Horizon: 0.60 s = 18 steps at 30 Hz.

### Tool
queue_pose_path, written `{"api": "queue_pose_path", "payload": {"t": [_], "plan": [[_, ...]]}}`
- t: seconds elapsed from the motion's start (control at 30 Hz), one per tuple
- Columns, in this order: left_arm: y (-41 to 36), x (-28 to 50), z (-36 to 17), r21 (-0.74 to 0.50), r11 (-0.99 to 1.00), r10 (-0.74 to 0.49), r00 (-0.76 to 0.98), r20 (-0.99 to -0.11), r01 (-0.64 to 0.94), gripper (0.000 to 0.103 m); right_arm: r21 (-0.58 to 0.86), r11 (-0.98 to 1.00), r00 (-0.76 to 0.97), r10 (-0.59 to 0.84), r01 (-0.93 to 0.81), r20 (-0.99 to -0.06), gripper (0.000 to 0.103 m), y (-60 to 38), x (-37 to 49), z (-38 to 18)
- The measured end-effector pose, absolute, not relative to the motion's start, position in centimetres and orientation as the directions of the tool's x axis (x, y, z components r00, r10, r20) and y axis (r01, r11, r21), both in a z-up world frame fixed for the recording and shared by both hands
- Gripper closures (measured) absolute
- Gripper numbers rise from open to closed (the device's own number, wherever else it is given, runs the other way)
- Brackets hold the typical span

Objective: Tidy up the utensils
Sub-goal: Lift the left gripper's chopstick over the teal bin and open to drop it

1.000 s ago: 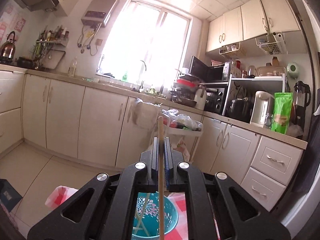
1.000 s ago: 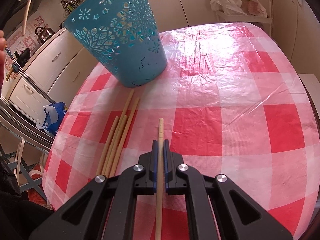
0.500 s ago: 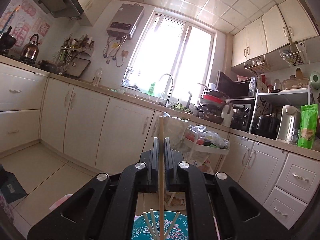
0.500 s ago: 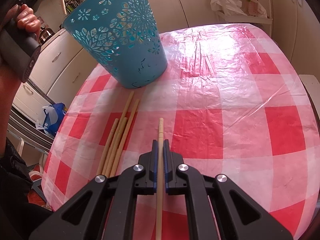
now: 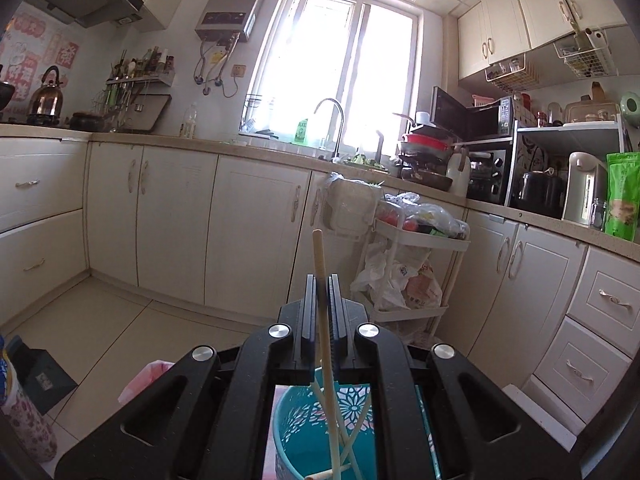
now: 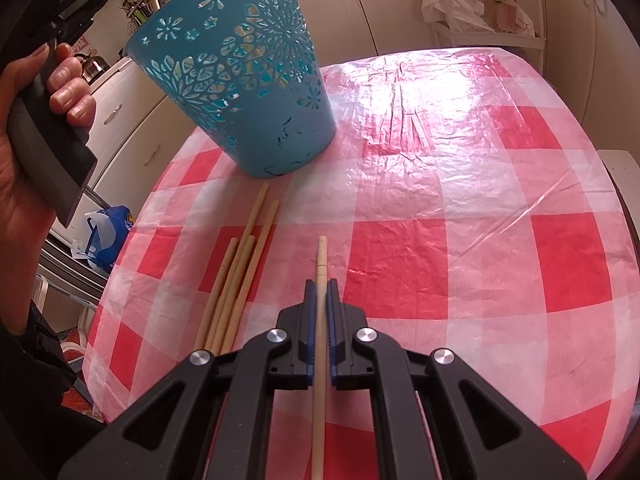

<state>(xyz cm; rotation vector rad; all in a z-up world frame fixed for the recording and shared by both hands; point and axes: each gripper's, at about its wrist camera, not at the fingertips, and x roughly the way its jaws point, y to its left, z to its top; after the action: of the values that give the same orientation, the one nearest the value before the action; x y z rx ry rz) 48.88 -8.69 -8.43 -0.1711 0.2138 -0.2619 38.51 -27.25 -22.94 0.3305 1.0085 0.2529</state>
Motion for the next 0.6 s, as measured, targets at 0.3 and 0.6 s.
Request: {"api": "queue_pose_path", "payload": {"t": [0.3,0.6], "plan": [[-7.3,45.9,-6.9,-0.216,0.95,-0.267,0.944,-0.195,0.224,0.061,0.394,0.918,0.507,0.363,-0.049,-0.782,0.097,-27.4,38.3,-23.0],[-2.4,41.0,-6.5,-0.372,0.923,-0.191,0.958,-0.214,0.1,0.029,0.488,0.872,0.499,0.436,-0.029,-0.749,0.097,-28.4,38.0,-23.1]]}}
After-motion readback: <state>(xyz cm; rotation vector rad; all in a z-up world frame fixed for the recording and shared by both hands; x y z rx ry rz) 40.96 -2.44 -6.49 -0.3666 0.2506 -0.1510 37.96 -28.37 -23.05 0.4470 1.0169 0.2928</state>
